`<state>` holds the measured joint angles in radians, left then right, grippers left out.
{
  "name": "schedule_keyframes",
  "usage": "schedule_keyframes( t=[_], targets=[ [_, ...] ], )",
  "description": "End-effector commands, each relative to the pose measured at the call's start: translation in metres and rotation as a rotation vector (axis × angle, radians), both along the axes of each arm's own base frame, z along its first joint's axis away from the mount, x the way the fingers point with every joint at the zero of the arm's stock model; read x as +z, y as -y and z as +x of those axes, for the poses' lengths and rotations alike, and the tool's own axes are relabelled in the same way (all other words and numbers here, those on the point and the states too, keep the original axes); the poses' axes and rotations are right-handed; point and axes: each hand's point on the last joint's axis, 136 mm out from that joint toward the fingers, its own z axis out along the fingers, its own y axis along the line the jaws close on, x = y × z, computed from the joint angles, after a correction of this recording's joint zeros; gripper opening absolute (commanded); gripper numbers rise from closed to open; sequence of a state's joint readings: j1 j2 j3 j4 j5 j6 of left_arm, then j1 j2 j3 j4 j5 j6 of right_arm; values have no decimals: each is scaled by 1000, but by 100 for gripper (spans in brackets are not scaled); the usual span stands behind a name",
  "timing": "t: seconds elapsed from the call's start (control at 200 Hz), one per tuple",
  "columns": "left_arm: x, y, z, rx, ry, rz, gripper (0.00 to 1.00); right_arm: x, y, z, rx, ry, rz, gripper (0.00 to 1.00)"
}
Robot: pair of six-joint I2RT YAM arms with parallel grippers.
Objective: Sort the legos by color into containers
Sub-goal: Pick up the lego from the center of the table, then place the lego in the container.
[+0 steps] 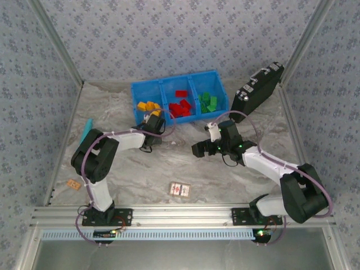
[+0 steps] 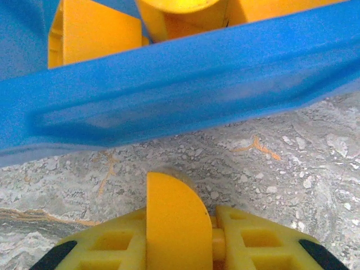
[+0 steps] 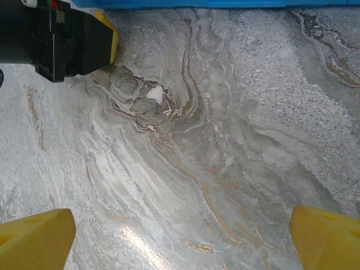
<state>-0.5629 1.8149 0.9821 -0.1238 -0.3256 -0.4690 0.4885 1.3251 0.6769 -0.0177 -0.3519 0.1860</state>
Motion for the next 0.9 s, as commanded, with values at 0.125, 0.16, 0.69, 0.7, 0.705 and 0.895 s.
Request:
schedule_keyframes(
  t=[0.125, 0.16, 0.69, 0.7, 0.705, 0.895],
  targets=[
    [-7, -3, -43, 0, -77, -66, 26, 20, -2, 6, 4, 66, 4, 100],
    [-3, -3, -48, -5, -78, -60, 26, 22, -2, 5, 3, 72, 3, 100],
    [171, 18, -46, -188, 186, -102, 26, 95, 8, -30, -5, 184, 3, 100],
    [175, 18, -45, -190, 192, -104, 26, 97, 9, -31, -7, 183, 1, 100],
    [177, 19, -44, -192, 195, -104, 26, 98, 10, -31, -9, 183, 1, 100],
    [236, 25, -16, -226, 314, -189, 26, 155, 27, -41, -66, 222, -21, 100]
  ],
)
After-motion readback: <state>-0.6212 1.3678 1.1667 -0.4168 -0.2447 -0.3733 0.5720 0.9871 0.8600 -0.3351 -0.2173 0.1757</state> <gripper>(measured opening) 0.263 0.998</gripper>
